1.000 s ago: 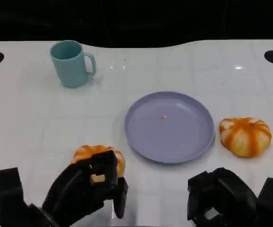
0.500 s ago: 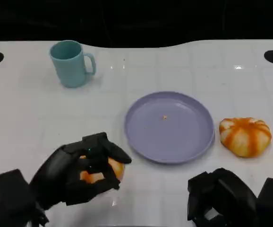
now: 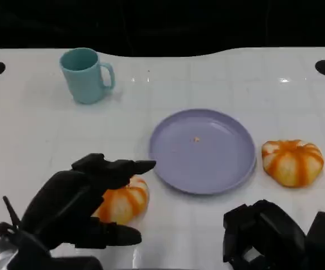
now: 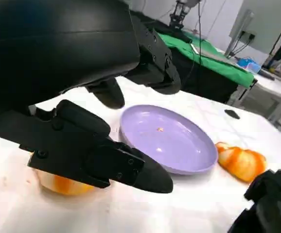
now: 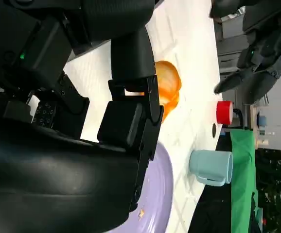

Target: Grasp the bread from the table and place it into the plate.

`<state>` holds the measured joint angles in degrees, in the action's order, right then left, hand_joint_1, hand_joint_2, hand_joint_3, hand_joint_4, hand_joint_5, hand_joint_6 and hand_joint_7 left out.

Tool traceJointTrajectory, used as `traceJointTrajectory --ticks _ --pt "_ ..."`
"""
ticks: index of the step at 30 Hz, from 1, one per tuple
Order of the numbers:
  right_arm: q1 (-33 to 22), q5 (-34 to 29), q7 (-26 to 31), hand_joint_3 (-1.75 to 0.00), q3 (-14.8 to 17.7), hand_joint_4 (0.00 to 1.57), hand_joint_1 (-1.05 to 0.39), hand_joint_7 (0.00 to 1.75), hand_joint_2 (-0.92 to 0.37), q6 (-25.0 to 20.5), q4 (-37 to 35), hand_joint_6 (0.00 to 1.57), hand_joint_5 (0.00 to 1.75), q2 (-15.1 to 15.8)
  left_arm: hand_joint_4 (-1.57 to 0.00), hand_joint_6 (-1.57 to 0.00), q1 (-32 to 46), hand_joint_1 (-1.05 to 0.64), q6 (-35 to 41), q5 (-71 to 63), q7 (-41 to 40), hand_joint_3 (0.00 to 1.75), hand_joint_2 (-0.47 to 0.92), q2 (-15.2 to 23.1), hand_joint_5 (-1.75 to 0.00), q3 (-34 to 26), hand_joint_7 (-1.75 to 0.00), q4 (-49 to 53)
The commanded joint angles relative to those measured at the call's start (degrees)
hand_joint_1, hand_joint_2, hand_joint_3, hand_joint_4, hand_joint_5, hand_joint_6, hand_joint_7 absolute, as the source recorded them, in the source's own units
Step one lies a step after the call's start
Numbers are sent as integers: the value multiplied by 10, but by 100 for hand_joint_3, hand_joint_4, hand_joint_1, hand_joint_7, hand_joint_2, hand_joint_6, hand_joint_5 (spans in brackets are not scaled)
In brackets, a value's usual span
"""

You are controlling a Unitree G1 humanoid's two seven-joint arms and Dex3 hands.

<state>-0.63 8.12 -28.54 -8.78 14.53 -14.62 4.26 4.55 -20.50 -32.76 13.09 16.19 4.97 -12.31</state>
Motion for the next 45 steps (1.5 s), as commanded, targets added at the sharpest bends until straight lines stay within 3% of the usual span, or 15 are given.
traceJointTrajectory --ticks 1,14,39,45 --pt "-1 -6 4 -119 2 156 -105 95 -15 3 5 157 124 5 -3 -27 8 -69 19 -56 -26 0 80 22 -72 6 -3 -24" --pt "1 0 -1 -120 4 156 -105 94 -14 15 -6 157 123 1 -2 -15 10 -67 102 -253 -33 0 76 57 -59 49 0 -69" --pt "19 0 -5 -120 6 157 -105 94 -14 23 -34 157 122 1 -12 -17 -120 -60 140 -264 -108 0 75 58 -55 142 -1 143" --pt "15 -5 1 -120 4 157 -105 95 -13 15 -24 157 123 2 -3 -16 -156 -60 158 -244 -37 0 75 66 -54 166 0 169"
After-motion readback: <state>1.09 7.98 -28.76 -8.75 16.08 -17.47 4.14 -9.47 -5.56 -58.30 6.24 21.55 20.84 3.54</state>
